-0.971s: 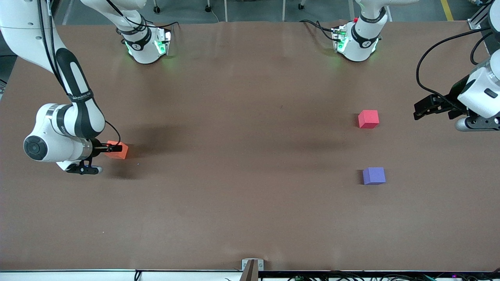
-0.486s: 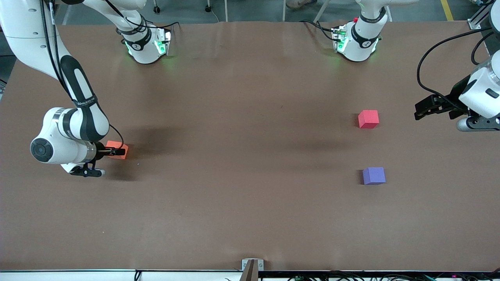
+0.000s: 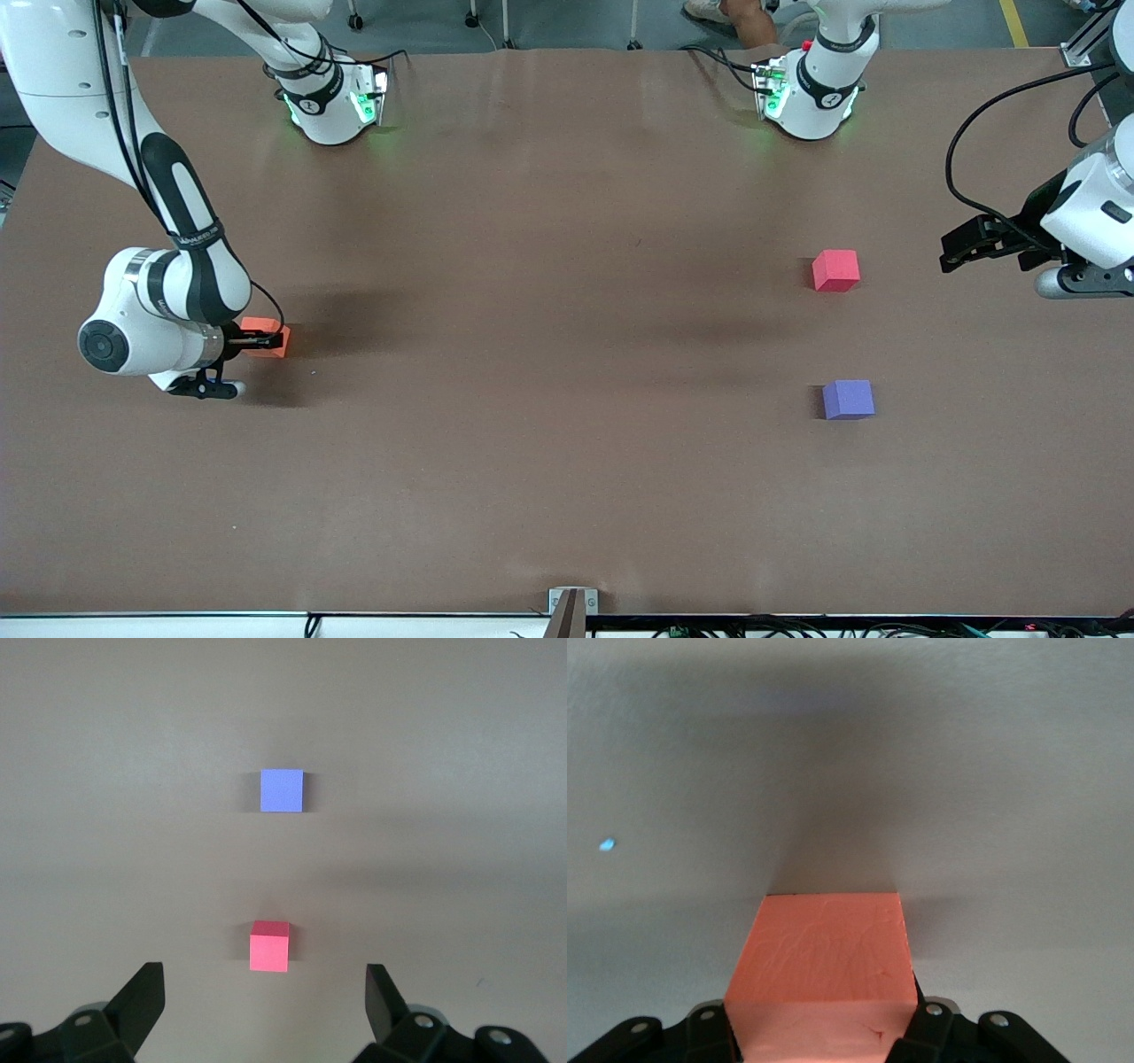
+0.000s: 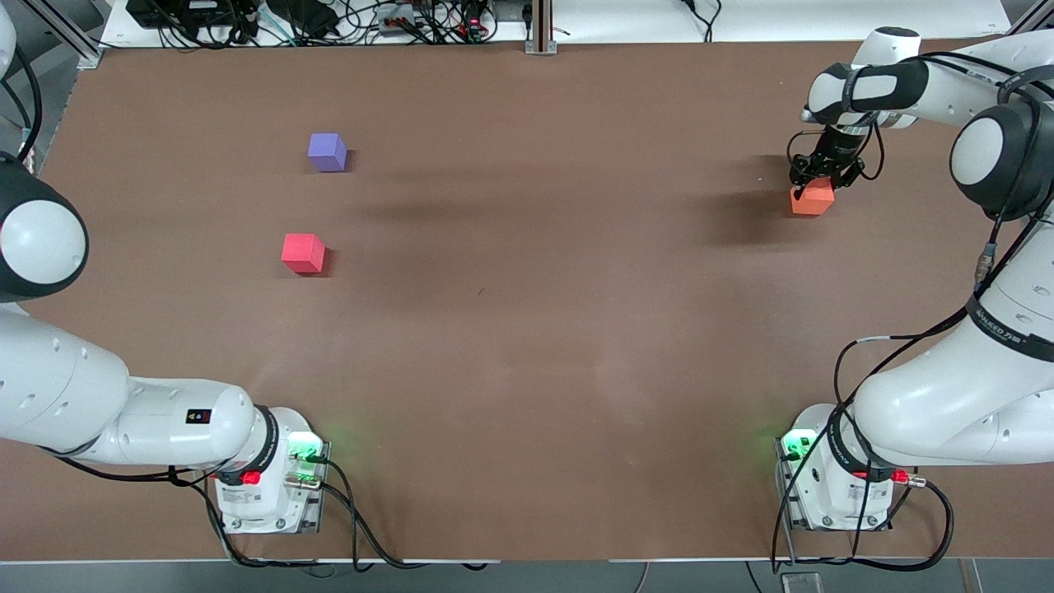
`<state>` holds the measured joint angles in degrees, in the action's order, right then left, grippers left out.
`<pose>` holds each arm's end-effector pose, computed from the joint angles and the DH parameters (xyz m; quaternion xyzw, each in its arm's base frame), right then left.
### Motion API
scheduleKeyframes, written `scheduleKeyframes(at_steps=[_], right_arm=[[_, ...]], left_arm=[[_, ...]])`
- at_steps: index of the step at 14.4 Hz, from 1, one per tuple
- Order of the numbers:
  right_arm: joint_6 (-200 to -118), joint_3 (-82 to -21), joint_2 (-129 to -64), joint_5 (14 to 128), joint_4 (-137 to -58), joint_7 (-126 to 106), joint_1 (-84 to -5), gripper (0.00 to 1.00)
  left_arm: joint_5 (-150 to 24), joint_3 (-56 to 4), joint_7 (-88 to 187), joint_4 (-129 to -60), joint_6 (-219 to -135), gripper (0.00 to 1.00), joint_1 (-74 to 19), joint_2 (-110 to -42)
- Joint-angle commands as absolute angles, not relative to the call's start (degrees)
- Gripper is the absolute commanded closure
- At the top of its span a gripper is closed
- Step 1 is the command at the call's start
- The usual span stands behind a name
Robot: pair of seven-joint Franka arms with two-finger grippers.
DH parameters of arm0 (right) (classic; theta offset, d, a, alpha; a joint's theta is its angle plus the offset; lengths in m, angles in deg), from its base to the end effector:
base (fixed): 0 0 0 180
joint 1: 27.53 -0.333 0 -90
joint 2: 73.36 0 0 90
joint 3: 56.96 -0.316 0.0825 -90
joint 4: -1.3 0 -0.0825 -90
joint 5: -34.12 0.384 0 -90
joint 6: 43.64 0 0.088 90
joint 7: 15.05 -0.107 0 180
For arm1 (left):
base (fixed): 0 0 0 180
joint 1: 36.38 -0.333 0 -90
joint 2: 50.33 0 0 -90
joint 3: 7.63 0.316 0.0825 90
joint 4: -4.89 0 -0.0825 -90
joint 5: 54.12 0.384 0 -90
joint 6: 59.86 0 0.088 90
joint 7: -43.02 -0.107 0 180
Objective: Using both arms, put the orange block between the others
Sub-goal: 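Carry the orange cube with the right gripper toward the table middle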
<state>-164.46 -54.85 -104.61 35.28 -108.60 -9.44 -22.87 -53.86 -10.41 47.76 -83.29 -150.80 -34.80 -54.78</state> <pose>0.5810 -0.0678 0.1823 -0.9842 0.0157 0.1755 0.0168 0.5774 -0.0425 0.5969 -0.9999 -0.0033 0.0146 0.0016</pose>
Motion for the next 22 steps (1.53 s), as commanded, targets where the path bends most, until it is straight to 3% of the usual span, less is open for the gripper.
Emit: scheduleKeyframes(at_steps=[1, 5, 9, 11, 18, 22], right_arm=[[-163.3, -55.3, -104.4, 35.7, -106.8, -0.7, -23.6, 0.65], [-162.1, -55.5, -104.3, 35.6, -100.6, 12.0, -29.6, 0.74], [-152.9, -55.6, -104.0, 35.8, -91.9, 20.9, -40.8, 0.75], [-153.1, -55.8, -104.6, 36.1, -88.8, 23.5, -45.9, 0.75], [-155.6, -55.6, -121.1, 35.3, -69.1, 26.4, -64.9, 0.74], [-161.6, -55.1, -125.3, 32.9, -66.1, 26.3, -71.2, 0.74]], left_arm=[[-52.9, -10.5, 47.8, -83.0, -150.9, 0.0, -34.8, -54.6], [-52.9, -10.5, 47.8, -82.9, -150.9, 0.0, -34.8, -54.9], [-52.9, -10.6, 48.0, -83.0, -150.8, 0.0, -34.7, -55.1], [-53.2, -10.6, 48.2, -83.0, -150.7, 0.0, -34.8, -55.1], [-53.2, -10.6, 48.2, -83.0, -150.0, 0.0, -34.7, -55.6], [-53.2, -10.6, 48.1, -83.0, -149.7, 0.0, -34.8, -55.6]])
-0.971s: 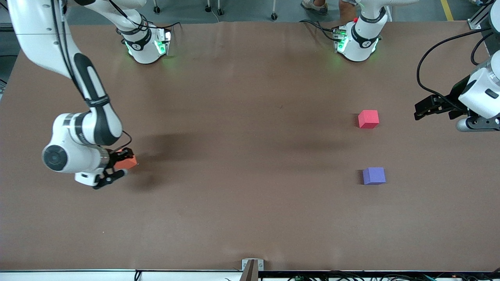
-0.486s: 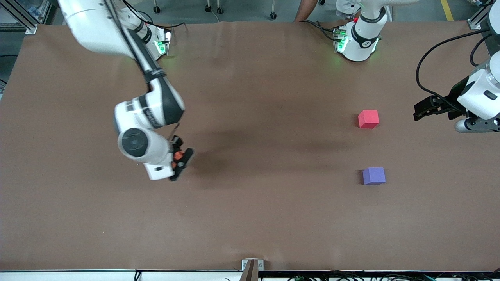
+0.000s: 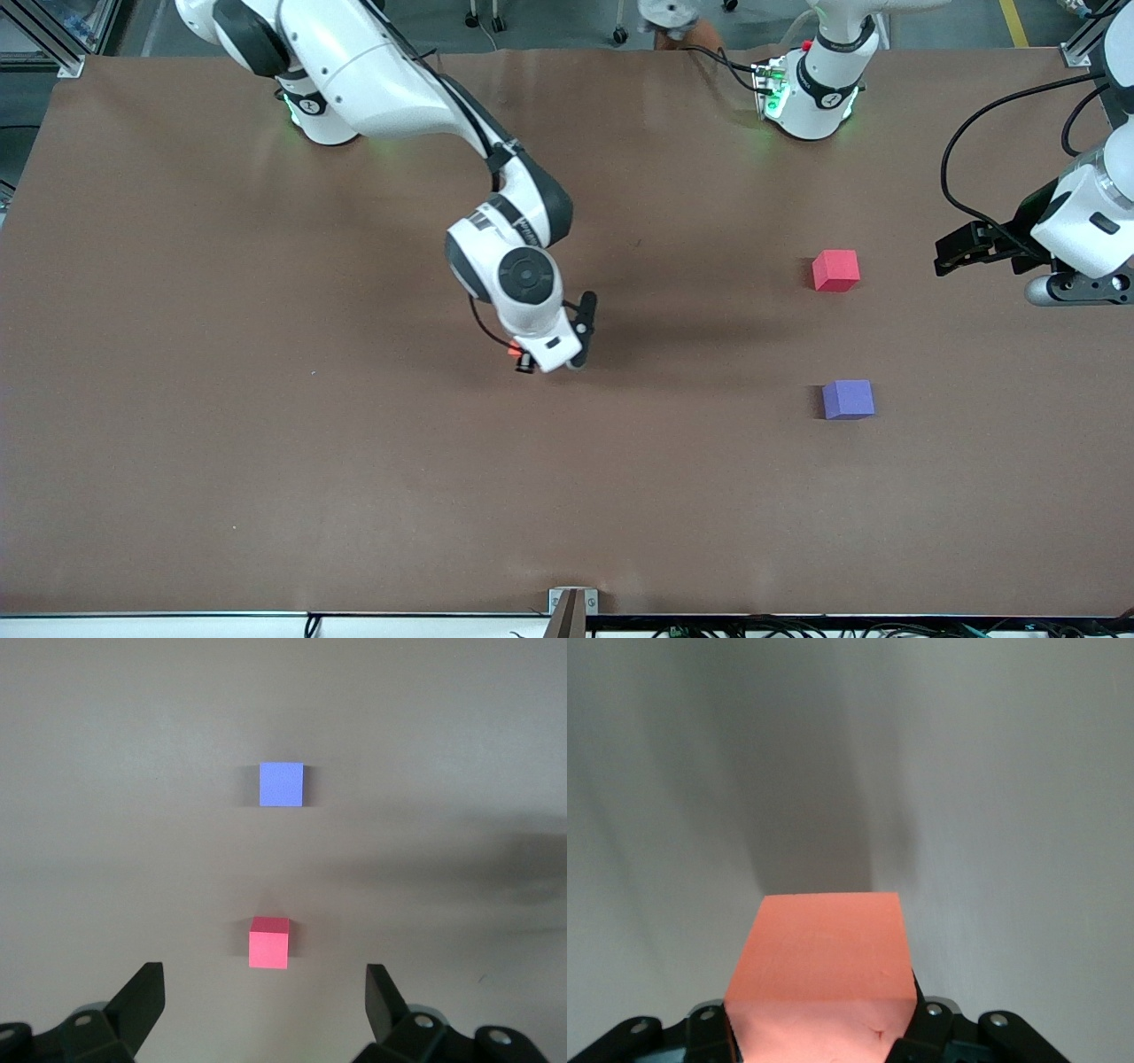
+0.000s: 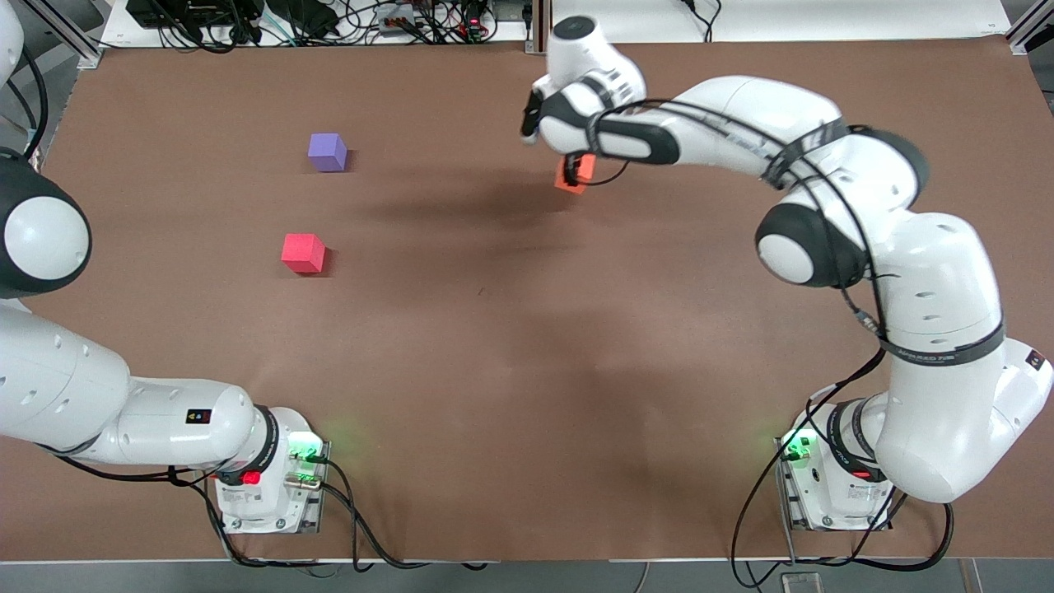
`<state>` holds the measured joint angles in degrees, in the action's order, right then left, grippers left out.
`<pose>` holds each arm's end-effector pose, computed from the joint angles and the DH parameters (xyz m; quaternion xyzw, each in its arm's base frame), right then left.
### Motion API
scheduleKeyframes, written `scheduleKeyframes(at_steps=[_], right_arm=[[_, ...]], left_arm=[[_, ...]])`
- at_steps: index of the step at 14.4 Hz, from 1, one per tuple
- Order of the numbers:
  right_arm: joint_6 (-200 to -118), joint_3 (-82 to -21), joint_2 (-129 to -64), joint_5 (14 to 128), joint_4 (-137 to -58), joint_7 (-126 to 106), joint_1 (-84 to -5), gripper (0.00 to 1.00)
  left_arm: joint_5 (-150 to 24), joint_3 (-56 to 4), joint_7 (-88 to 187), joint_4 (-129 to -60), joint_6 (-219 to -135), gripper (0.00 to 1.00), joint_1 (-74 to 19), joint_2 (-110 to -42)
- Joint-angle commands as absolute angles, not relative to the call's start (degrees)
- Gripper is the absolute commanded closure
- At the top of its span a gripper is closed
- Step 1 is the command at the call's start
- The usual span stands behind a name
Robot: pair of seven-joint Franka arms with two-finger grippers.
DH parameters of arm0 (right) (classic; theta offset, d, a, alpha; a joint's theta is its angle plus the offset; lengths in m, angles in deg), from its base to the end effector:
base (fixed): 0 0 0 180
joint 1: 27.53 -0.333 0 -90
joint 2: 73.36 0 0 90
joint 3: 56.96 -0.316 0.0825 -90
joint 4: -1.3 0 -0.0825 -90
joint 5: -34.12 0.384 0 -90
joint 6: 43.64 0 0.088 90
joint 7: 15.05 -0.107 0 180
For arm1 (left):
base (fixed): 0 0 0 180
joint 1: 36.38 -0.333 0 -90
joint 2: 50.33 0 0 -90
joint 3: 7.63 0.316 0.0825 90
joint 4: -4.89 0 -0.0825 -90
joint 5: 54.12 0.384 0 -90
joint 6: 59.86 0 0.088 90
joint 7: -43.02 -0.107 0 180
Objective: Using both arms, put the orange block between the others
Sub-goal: 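Carry the orange cube with the right gripper toward the table middle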
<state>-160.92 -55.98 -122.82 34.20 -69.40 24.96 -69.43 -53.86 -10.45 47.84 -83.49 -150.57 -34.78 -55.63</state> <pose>0.5643 0.4937 0.2429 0.7589 0.6507 -0.0250 0.0062 0.5806 -0.0431 0.5864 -0.9997 -0.0034 0.0258 0.0021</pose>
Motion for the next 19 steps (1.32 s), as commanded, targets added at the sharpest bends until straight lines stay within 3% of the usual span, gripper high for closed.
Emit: scheduleKeyframes(at_steps=[1, 14, 15, 16, 19], right_arm=[[-161.6, -55.0, -126.1, 32.1, -65.4, 26.3, -72.4, 0.73], [-161.7, -54.8, -129.7, 28.8, -64.5, 22.7, -78.6, 0.67], [-161.9, -54.8, -130.2, 28.8, -64.0, 22.7, -78.9, 0.46], [-161.9, -54.8, -130.5, 28.8, -63.8, 22.6, -78.9, 0.0], [-161.1, -54.9, -129.1, 29.3, -63.7, 20.9, -78.4, 0.0]], left_arm=[[-53.2, -10.6, 48.1, -83.0, -149.7, 0.0, -34.8, -55.6], [-53.3, -10.6, 48.1, -82.9, -149.8, 0.0, -34.8, -55.6], [-53.3, -10.6, 48.1, -83.0, -149.8, 0.0, -34.8, -55.6], [-53.3, -10.6, 48.1, -83.0, -149.8, 0.0, -34.8, -55.6], [-53.4, -10.7, 48.1, -83.0, -149.7, 0.0, -34.6, -55.7]])
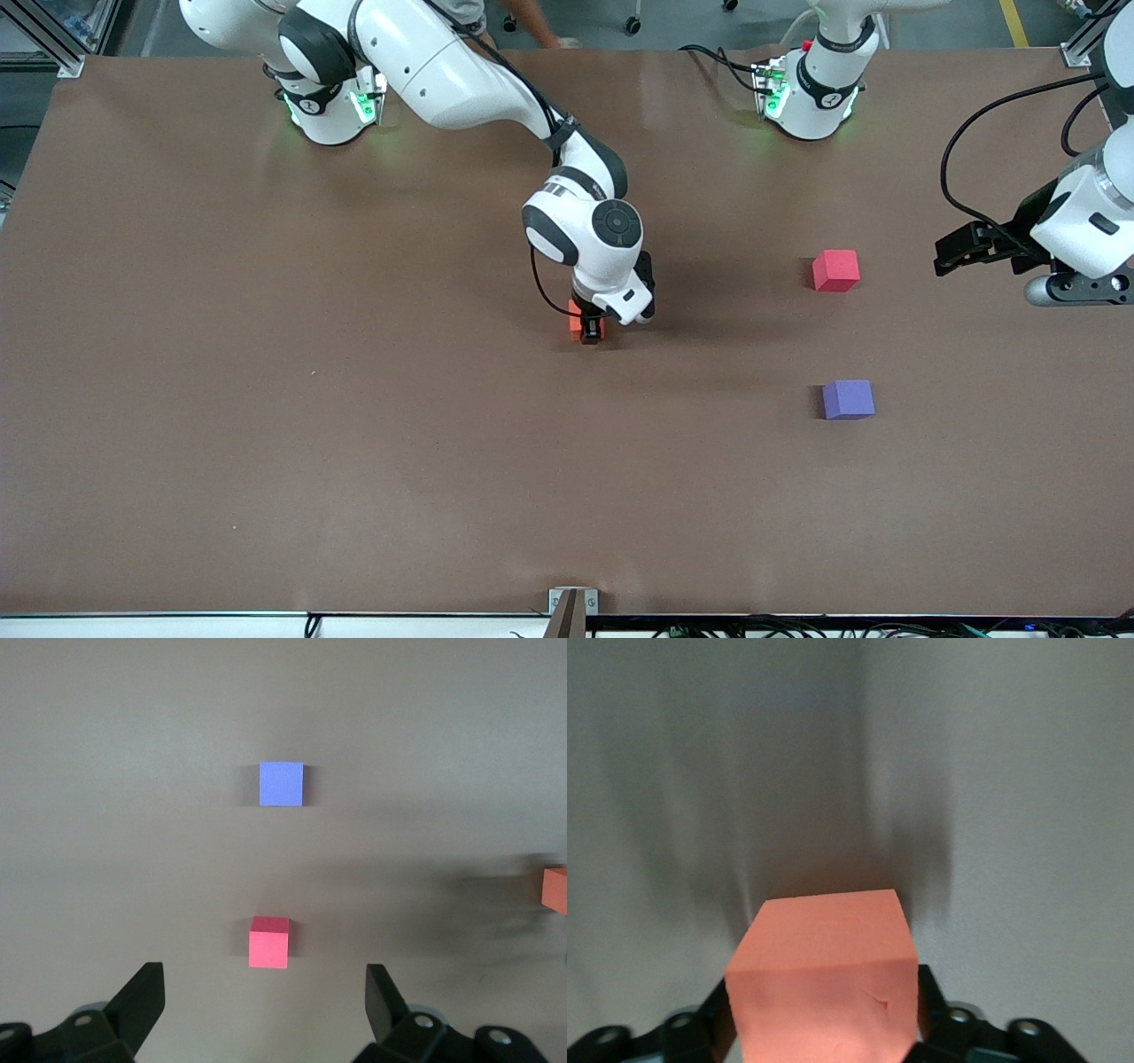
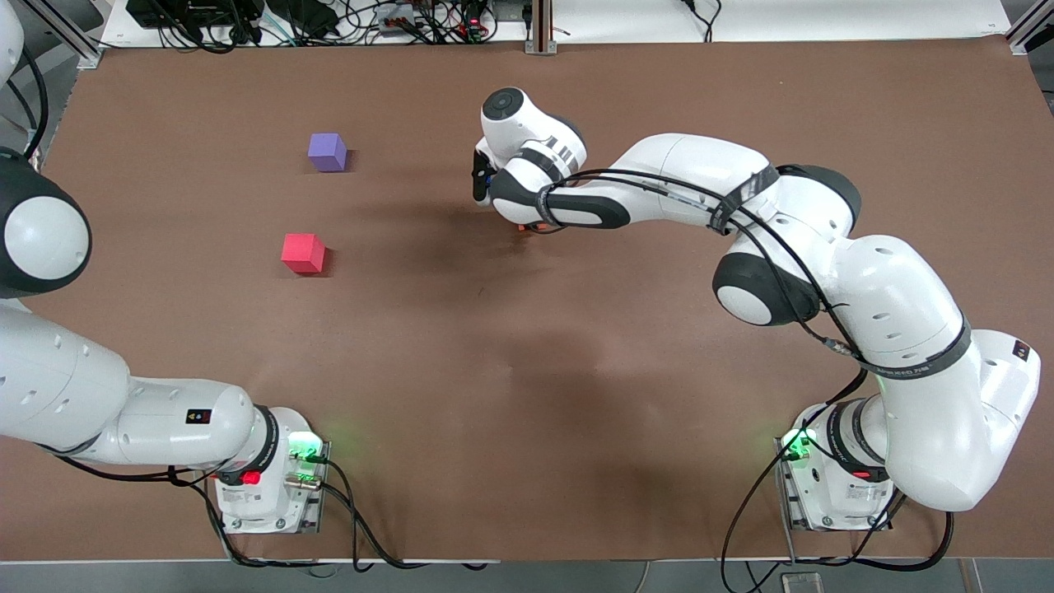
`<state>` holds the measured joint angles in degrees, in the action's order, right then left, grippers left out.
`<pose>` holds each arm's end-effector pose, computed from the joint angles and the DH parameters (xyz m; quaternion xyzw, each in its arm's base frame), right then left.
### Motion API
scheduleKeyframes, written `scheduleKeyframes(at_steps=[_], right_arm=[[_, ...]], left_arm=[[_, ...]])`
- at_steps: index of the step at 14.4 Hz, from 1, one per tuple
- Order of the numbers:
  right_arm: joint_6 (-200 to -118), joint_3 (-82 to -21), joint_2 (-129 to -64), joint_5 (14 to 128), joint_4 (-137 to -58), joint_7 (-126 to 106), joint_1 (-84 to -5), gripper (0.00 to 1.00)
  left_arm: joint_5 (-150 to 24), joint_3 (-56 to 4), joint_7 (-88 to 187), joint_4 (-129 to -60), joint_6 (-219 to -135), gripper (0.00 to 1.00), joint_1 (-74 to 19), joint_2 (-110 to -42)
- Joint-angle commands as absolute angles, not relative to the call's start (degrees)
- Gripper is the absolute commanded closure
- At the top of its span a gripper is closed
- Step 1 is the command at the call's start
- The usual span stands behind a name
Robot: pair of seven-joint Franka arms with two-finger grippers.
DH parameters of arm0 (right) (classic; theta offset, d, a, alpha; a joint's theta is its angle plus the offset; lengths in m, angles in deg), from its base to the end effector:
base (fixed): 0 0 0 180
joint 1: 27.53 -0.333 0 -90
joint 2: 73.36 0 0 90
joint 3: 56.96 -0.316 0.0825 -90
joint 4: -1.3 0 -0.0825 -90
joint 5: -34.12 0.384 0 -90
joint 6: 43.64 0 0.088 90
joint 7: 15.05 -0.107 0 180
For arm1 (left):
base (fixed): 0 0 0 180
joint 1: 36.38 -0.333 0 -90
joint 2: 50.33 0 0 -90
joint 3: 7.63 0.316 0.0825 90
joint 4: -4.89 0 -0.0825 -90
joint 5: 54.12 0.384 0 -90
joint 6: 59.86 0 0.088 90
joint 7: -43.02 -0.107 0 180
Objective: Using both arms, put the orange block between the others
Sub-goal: 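Carry the orange cube with the right gripper toward the table middle, then grasp the orange cube with the left gripper while the right gripper holds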
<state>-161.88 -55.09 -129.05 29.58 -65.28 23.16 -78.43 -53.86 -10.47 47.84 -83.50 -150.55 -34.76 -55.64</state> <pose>0.4939 0.5732 0.1953 0.7041 0.7077 -0.0303 0.0510 0.5805 -0.0435 0.5861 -0.9997 -0.0031 0.0261 0.0021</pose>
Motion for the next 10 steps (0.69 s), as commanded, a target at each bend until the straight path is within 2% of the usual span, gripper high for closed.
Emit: scheduleKeyframes(at_steps=[1, 6, 10], right_arm=[[-161.0, -54.8, -128.3, 29.1, -63.8, 19.0, -78.3, 0.0], [-159.0, -55.5, -123.9, 31.9, -63.9, 12.9, -73.4, 0.0], [-147.3, -54.6, -116.5, 31.7, -63.7, 0.6, -72.3, 0.0]], left_arm=[[-53.4, -10.7, 48.2, -83.0, -149.8, 0.0, -34.3, -55.9], [-56.3, -11.1, 48.6, -82.7, -150.3, 0.0, -33.1, -57.4], [-56.9, -11.1, 55.0, -82.6, -153.0, 0.0, -28.0, -60.7]])
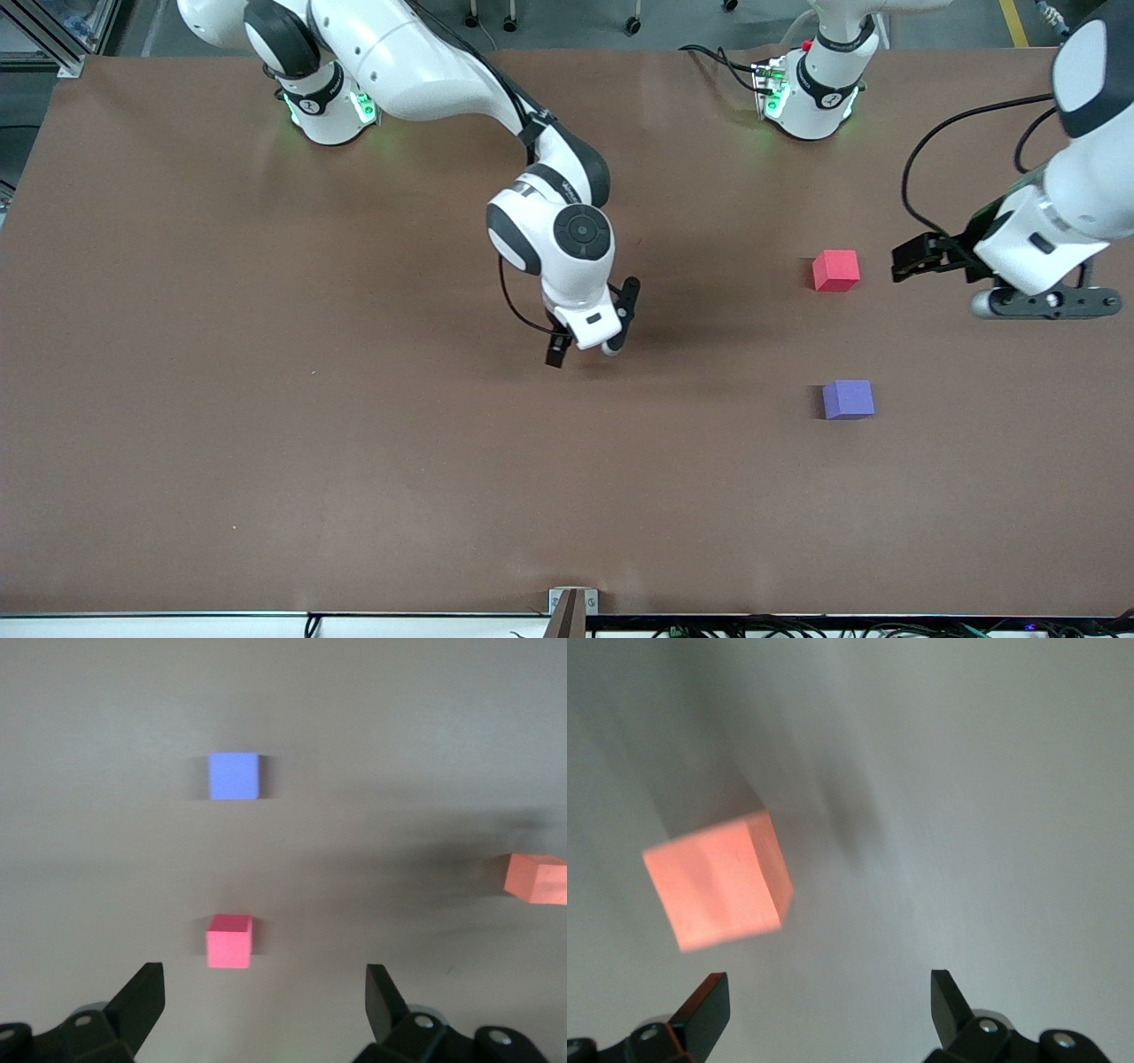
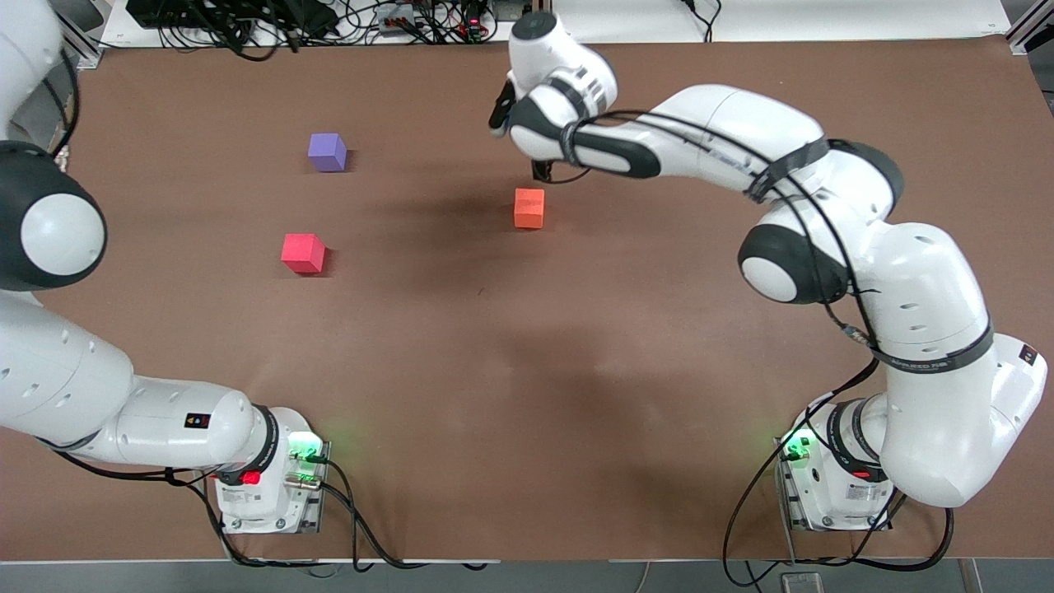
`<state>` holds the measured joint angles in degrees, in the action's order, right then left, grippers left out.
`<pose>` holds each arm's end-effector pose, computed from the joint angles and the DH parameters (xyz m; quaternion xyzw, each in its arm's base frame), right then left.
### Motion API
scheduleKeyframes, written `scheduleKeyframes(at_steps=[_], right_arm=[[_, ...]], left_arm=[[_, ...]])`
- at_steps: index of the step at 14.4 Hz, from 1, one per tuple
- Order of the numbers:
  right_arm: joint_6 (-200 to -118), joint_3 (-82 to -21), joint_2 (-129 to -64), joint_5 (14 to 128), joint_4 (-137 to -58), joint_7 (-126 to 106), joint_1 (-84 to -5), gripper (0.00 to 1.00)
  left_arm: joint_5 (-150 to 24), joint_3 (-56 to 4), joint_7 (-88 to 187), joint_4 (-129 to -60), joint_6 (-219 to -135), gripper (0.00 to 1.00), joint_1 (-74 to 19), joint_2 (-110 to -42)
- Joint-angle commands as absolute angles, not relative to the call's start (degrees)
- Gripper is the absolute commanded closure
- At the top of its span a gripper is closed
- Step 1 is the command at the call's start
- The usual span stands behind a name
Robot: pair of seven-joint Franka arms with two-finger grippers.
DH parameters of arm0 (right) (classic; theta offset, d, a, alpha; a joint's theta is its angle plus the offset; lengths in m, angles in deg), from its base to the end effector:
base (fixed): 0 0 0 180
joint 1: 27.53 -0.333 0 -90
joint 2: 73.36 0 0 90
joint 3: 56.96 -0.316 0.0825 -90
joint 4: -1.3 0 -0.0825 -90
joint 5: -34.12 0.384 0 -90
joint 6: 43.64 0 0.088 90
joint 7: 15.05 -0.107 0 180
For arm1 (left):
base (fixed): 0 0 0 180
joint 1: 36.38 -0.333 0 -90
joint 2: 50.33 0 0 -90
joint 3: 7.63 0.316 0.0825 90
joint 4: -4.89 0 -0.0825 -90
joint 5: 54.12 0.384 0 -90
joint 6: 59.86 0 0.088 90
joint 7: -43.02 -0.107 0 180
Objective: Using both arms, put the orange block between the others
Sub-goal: 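Grasp the orange cube with the left gripper while the right gripper holds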
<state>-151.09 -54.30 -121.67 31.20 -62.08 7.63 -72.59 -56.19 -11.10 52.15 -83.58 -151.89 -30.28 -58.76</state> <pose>0.5551 0.5162 0.3037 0.8332 0.5502 -0.0289 0.0472 0.5891 -0.1007 0.5554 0.9988 -0.0023 -0.0454 0.0153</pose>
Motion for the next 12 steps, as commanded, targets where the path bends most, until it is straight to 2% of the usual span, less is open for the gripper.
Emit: scheduleKeyframes(at_steps=[1, 4, 8, 12], right_arm=[[-146.5, -53.7, -114.1, 31.3, -64.2, -4.5, -72.2, 0.0], [-141.8, -46.3, -111.6, 31.7, -64.3, -15.8, -71.8, 0.0], [-141.5, -35.6, -111.6, 31.7, -64.4, -23.8, -70.5, 0.0], [-142.4, -32.4, -111.2, 32.0, -63.9, -23.8, -63.0, 0.0]], left_arm=[[-57.4, -11.1, 56.0, -82.6, -153.5, 0.0, -26.8, -61.4], [-58.9, -11.1, 61.5, -82.6, -156.6, 0.0, -22.6, -64.4], [-58.9, -11.1, 72.2, -82.3, -163.7, 0.0, -15.0, -70.3], [-58.3, -10.9, 82.6, -79.4, -170.7, 0.0, -5.9, -79.3]])
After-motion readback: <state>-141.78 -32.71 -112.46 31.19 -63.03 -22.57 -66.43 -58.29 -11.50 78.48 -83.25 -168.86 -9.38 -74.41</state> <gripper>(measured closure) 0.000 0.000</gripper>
